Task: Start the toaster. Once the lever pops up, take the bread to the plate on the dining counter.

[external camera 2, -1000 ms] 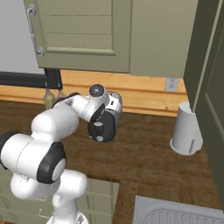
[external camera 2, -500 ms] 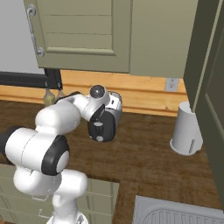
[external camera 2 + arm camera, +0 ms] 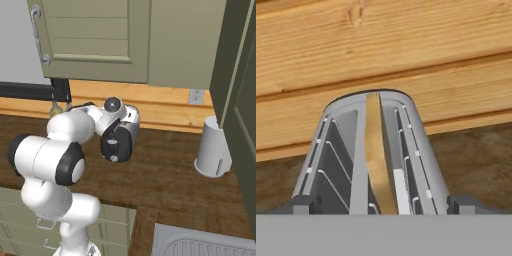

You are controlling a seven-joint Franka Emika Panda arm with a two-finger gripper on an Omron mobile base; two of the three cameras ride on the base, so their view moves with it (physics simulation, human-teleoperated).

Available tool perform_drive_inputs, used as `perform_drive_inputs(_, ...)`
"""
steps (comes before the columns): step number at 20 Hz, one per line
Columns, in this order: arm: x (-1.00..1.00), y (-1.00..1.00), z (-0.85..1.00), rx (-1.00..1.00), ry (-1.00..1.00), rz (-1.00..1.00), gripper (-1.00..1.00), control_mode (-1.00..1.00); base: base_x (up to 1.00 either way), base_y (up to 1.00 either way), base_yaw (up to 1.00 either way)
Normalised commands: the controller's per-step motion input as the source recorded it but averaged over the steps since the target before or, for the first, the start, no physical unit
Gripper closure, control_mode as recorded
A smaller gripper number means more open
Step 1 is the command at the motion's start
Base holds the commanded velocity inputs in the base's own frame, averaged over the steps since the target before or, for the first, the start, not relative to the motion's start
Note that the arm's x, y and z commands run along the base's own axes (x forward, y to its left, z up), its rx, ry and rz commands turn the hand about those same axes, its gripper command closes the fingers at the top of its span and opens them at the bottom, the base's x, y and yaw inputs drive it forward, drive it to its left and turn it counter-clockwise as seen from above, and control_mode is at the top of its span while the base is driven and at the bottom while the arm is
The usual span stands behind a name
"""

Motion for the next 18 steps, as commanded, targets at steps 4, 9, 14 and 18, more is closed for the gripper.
perform_drive_inputs(4,0.34,-0.06,0.00,0.00,0.00,0.00,-1.00,-1.00,0.00,0.00,0.00)
perform_drive_inputs(9,0.30,-0.05,-0.10,0.00,0.00,0.00,-1.00,-1.00,0.00,0.00,0.00)
perform_drive_inputs(14,0.13,0.00,-0.15,0.00,0.00,0.00,1.00,-1.00,0.00,0.00,0.00)
perform_drive_inputs(18,0.00,0.00,-0.09,0.00,0.00,0.00,1.00,-1.00,0.00,0.00,0.00)
